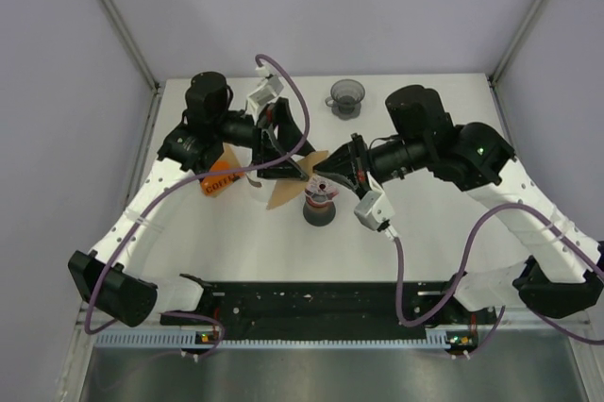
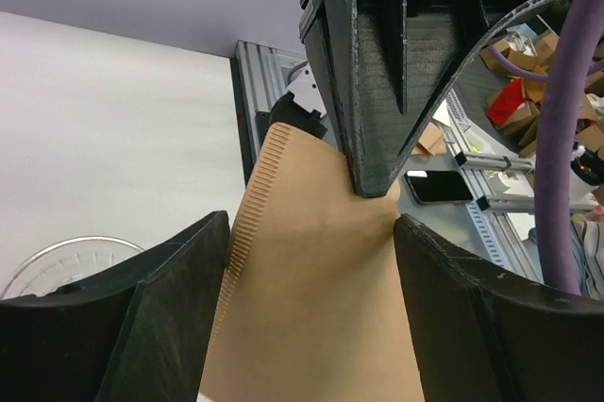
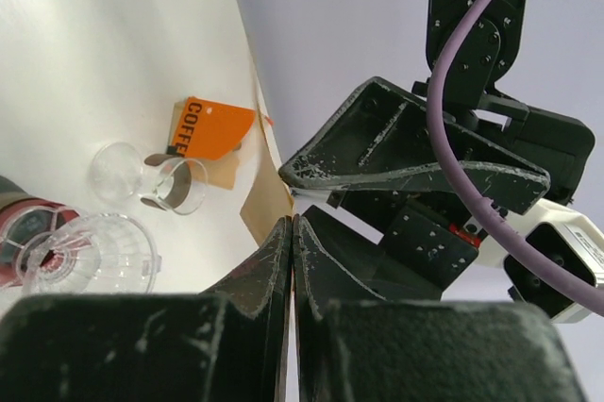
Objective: Place the coffee filter in the dripper
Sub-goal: Place the coffee filter in the coffee dripper.
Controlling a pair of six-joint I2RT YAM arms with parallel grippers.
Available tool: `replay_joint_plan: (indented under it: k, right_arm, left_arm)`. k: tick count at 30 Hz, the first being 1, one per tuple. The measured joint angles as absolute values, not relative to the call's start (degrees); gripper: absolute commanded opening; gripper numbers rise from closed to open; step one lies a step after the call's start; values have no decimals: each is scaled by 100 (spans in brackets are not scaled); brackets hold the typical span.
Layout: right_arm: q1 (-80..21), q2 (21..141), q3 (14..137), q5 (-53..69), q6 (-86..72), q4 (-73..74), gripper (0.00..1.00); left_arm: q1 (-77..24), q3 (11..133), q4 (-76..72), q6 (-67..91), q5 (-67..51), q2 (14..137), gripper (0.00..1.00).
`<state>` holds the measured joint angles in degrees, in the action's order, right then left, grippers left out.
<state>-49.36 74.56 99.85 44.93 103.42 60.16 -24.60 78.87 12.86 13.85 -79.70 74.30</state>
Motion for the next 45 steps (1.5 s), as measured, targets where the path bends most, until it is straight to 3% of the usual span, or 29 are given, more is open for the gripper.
replay_joint_plan:
  k: [2, 5, 7, 10, 12, 14, 19, 24, 28, 33, 37, 41, 45]
  right_arm:
    - [-4934, 7481, 9983, 4436, 10326, 5902, 0]
    - [-4906, 7524, 9985, 4313, 10147, 5680, 0]
    - [-4862, 7566, 9985, 4268, 10068, 5566, 0]
    - [-4792, 7603, 9970, 4219, 9981, 5426, 0]
    - [-4779, 7601, 9935, 4213, 9933, 5304, 0]
    - [-4768, 7601, 9896, 4213, 9878, 5188, 0]
    - [-4687, 7599, 9815, 4257, 9771, 5054, 0]
    - [-4633, 7583, 9664, 4300, 9625, 4893, 0]
    - [-4628, 7354, 9133, 4263, 9078, 4211, 25]
    - [-4453, 6545, 7640, 4045, 7275, 2204, 59]
    - [-4209, 6233, 7118, 3955, 5389, 644, 76]
    - [-4187, 6123, 7017, 3573, 3046, -674, 79]
    - [-4182, 6193, 7157, 3177, 956, -1122, 72]
  left_arm:
    - [-2460, 7883, 1363, 1337, -7972, 7430, 92]
    - [-2453, 7854, 1424, 1291, -7968, 7406, 94]
    - [-2436, 7826, 1474, 1264, -7937, 7358, 90]
    - [-2421, 7817, 1651, 1055, -7767, 7269, 70]
    - [-2410, 7843, 1955, 764, -7627, 7223, 46]
    - [-2410, 7905, 2307, 471, -7498, 7218, 30]
    - [-2410, 8060, 3068, -224, -7161, 7214, 1]
    - [-2410, 8145, 3358, -537, -6899, 7210, 0]
    - [-2408, 8202, 3527, -676, -6696, 7201, 0]
    - [-2408, 8232, 3653, -845, -6158, 7059, 0]
    - [-2408, 8239, 3627, -1009, -5542, 6827, 0]
    - [-2410, 8239, 3422, -1219, -4952, 6584, 0]
    - [-2410, 8178, 2921, -1339, -4355, 6361, 0]
